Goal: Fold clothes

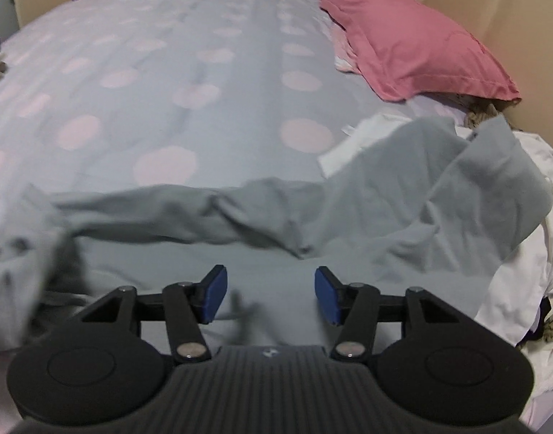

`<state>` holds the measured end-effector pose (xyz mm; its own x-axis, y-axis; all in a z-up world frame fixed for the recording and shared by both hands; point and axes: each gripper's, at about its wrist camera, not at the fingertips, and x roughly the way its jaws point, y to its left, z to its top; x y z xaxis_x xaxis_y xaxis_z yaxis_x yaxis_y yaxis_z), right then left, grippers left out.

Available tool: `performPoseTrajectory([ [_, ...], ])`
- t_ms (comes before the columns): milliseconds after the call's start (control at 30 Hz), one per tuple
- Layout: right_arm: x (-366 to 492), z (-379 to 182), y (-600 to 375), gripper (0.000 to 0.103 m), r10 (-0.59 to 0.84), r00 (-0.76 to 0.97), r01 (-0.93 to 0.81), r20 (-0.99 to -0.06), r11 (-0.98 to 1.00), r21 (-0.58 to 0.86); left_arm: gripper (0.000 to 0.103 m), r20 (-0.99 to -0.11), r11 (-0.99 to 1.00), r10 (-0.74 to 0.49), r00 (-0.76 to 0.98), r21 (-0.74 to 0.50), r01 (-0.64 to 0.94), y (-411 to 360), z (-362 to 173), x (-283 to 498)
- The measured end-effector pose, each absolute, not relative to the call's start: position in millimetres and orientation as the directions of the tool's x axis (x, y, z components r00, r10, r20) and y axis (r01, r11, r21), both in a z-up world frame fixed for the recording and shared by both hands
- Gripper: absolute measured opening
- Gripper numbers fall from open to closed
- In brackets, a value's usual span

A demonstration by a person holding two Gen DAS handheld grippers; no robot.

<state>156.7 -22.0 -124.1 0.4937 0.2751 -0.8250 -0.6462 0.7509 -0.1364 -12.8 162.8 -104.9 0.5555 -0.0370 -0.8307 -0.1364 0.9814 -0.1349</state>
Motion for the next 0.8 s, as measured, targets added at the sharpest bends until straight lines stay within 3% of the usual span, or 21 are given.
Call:
performPoseTrajectory([
  [133, 178, -144, -30, 0.058, 0.259, 0.438, -0.626, -0.861, 0.775, -0.085, 0.066, -0.849, 0.985, -0.055, 0.525, -0.131, -0.109, 147, -124, 7],
  [233, 176, -154, -29, 0.068, 0.261, 0.401, -0.651, -0.878, 0.755, -0.073, 0.066, -0.868, 0.989, -0.028, 0.495, -0.096, -0.112, 139, -138, 20],
  [333, 174, -162, -27, 0.067, 0.249, 0.399, -0.670, -0.882, 0.737, -0.095, 0.054, -0.881, 0.988, -0.002, 0.473, -0.074, -0.133, 141, -148, 27],
  [367, 175, -164, -28, 0.060, 0.247, 0.395, -0.665, -0.885, 0.741, -0.089, 0.048, -0.884, 0.988, 0.003, 0.468, -0.071, -0.140, 142, -150, 28],
  [400, 176, -165, -29, 0.043, 0.246, 0.390, -0.661, -0.888, 0.746, -0.084, 0.043, -0.884, 0.987, 0.003, 0.467, -0.072, -0.142, 144, -151, 27],
  [467, 177, -165, -30, 0.029, 0.240, 0.386, -0.655, -0.891, 0.751, -0.082, 0.024, -0.883, 0.986, 0.000, 0.470, -0.080, -0.149, 148, -150, 25],
  [500, 176, -164, -30, 0.011, 0.237, 0.390, -0.652, -0.890, 0.753, -0.085, 0.022, -0.882, 0.985, 0.001, 0.472, -0.082, -0.154, 149, -149, 24],
  [567, 175, -157, -31, 0.004, 0.234, 0.406, -0.655, -0.883, 0.749, -0.103, 0.014, -0.873, 0.983, 0.018, 0.487, -0.073, -0.168, 155, -143, 18],
  [800, 153, -102, -31, 0.003, 0.349, 0.468, -0.669, -0.812, 0.741, -0.067, 0.011, -0.802, 0.971, 0.114, 0.586, -0.034, -0.236, 190, -88, -9],
])
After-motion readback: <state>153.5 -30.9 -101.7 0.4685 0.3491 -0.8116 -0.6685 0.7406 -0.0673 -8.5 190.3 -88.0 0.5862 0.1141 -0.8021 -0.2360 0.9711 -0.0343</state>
